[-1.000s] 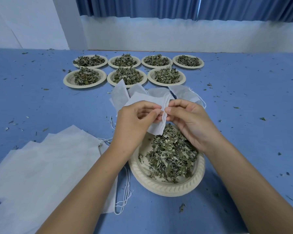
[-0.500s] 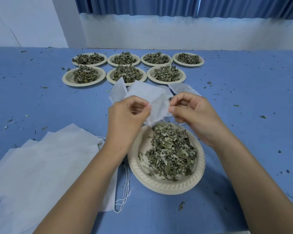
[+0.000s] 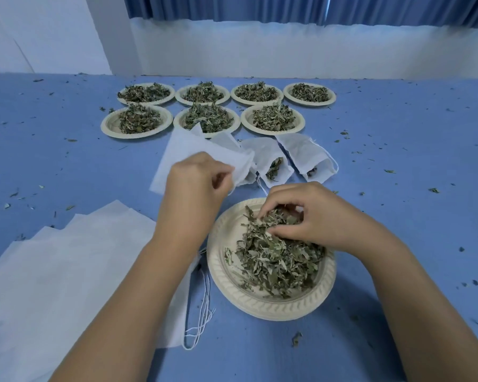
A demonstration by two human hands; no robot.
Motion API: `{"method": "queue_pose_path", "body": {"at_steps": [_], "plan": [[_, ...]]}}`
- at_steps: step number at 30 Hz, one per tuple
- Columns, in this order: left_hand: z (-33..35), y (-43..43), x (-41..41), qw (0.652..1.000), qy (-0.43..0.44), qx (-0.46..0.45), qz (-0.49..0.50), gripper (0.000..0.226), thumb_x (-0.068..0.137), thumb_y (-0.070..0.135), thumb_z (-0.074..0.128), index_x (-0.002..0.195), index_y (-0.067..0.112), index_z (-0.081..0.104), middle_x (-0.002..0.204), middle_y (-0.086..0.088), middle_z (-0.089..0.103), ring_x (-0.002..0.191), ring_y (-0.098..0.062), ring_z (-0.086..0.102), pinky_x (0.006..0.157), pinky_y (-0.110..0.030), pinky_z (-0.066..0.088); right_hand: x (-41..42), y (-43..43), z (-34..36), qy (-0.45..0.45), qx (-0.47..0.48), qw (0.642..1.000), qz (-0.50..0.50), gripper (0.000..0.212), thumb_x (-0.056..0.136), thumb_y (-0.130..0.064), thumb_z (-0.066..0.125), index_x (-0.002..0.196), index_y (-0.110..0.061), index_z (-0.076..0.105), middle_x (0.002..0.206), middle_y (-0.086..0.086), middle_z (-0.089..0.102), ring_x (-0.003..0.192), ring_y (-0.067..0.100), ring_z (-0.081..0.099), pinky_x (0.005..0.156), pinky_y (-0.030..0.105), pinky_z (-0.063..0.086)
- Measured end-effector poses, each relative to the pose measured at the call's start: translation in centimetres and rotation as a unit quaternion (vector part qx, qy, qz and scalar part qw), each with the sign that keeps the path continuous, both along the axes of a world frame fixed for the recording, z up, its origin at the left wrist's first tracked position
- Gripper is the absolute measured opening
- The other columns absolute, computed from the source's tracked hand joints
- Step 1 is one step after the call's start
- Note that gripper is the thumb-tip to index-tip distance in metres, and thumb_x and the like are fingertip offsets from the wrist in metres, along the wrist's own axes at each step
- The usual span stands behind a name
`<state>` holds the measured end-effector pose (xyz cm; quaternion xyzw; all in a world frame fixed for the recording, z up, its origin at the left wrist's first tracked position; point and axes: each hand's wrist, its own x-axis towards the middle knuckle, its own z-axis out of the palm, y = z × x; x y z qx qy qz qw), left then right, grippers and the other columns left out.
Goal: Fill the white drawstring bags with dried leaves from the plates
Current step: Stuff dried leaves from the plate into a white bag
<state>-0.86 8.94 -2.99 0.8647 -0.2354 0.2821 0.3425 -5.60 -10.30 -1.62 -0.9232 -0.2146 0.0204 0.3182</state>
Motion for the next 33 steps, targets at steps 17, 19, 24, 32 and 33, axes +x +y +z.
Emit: {"method": "queue_pose_path", "body": {"at_steps": [17,19,24,32,33], "plan": [[-0.1,-2.0,-2.1,0.961,0.245,-0.128,-0.024,0.029,0.078,0.005,0.072,0.059,0.022,0.059,0.048,0.011,0.052,0.045,-0.005,0.048,0.059,-0.046,0.058,0.4,0.1,-0.6,-0.053,0.340,0.939,-0.024,0.021,0.080,0.001,0.071,0.088,-0.017,0.064,0.087,-0.017,0.068,0.086,0.003,0.064,0.080,0.017,0.049],[-0.1,-2.1,-2.3,0.963,0.233,-0.131,-0.024,0.019,0.077,0.004,0.071,0.066,0.017,0.062,0.053,0.008,0.054,0.047,-0.009,0.050,0.060,-0.048,0.057,0.5,0.2,-0.8,-0.044,0.331,0.942,-0.034,0.019,0.081,-0.003,0.070,0.088,-0.019,0.064,0.087,-0.018,0.066,0.081,0.005,0.062,0.076,0.017,0.048],[-0.4,-2.2,-2.4,0.972,0.194,-0.135,-0.011,0.017,0.077,0.003,0.070,0.069,0.016,0.063,0.053,0.007,0.057,0.048,-0.002,0.050,0.055,-0.023,0.052,0.5,0.3,-1.0,-0.043,0.327,0.942,-0.065,0.012,0.081,-0.010,0.071,0.088,-0.017,0.064,0.086,-0.009,0.064,0.071,0.011,0.056,0.067,0.020,0.043],[-0.5,-2.4,-2.8,0.979,0.131,-0.156,-0.005,0.014,0.081,0.002,0.065,0.071,0.012,0.064,0.055,0.006,0.057,0.054,-0.004,0.052,0.053,-0.010,0.038,0.3,1.0,-1.2,-0.090,0.212,0.967,-0.109,0.029,0.082,-0.005,0.073,0.079,-0.030,0.059,0.065,-0.025,0.053,0.052,0.003,0.039,0.054,0.010,0.032],[-0.5,-2.5,-2.8,0.981,0.118,-0.157,-0.006,0.013,0.082,0.002,0.065,0.072,0.010,0.064,0.056,0.005,0.057,0.055,-0.005,0.052,0.054,-0.010,0.039,0.4,1.2,-1.3,-0.100,0.206,0.966,-0.117,0.030,0.081,-0.002,0.073,0.078,-0.028,0.059,0.065,-0.023,0.052,0.053,0.004,0.038,0.053,0.011,0.033]]}}
